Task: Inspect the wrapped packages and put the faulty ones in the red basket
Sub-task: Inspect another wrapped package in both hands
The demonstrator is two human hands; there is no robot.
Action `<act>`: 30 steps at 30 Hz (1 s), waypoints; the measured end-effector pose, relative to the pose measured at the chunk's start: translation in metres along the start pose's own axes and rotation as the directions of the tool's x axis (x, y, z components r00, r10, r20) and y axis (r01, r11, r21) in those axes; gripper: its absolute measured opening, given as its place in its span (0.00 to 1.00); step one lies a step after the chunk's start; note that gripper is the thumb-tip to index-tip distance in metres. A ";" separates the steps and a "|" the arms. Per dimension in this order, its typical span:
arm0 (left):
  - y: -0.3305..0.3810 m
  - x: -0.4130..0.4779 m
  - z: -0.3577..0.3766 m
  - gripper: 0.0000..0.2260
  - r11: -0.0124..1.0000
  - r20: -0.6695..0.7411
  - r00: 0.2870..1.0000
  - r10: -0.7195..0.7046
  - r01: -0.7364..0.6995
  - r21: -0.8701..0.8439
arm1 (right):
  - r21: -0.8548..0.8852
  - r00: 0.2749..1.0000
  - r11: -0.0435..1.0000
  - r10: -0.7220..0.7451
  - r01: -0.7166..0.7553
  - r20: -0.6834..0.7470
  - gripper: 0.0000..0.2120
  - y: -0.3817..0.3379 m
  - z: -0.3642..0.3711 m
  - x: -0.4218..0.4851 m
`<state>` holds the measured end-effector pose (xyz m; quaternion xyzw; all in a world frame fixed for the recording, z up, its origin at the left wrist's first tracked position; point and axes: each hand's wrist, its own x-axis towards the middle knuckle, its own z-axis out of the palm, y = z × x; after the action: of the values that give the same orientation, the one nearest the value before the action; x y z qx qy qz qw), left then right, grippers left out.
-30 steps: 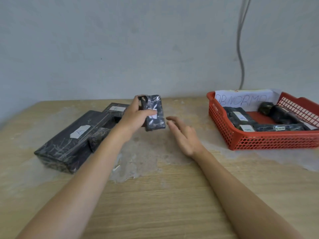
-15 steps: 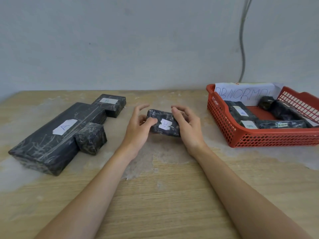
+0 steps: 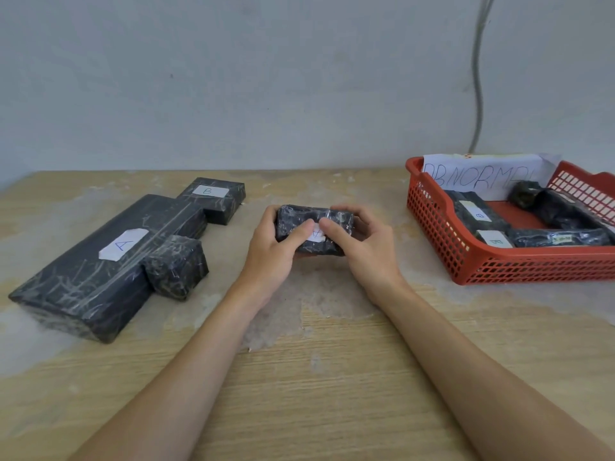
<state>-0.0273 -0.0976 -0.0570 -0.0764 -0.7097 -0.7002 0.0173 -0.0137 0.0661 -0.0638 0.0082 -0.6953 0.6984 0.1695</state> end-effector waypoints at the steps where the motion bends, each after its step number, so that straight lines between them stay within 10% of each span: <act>1: 0.000 -0.001 0.001 0.10 1.000 -0.006 1.000 0.013 -0.013 0.002 | 0.054 0.999 0.998 0.032 -0.032 -0.005 0.08 0.000 0.000 0.000; 10: 0.001 -0.004 0.004 0.18 0.998 -0.062 0.998 0.031 -0.027 0.063 | 0.056 0.998 0.996 0.062 -0.063 0.030 0.07 -0.002 0.003 -0.002; 16: 0.003 -0.003 0.002 0.15 1.000 -0.089 0.996 0.024 -0.022 0.014 | 0.119 0.987 0.990 0.063 -0.081 0.149 0.28 -0.004 0.001 -0.003; 23: 0.000 -0.003 0.002 0.15 0.998 -0.064 0.997 0.054 -0.056 -0.028 | 0.171 0.995 0.982 0.072 -0.084 0.075 0.13 -0.004 -0.002 0.000; 30: 0.001 -0.003 0.002 0.13 0.997 -0.016 1.000 -0.006 0.005 -0.072 | 0.112 0.990 0.991 0.053 -0.068 0.133 0.21 -0.005 -0.006 -0.001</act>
<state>-0.0236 -0.0957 -0.0567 -0.0692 -0.6840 -0.7259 0.0182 -0.0102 0.0716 -0.0590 0.0423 -0.6628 0.7406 0.1019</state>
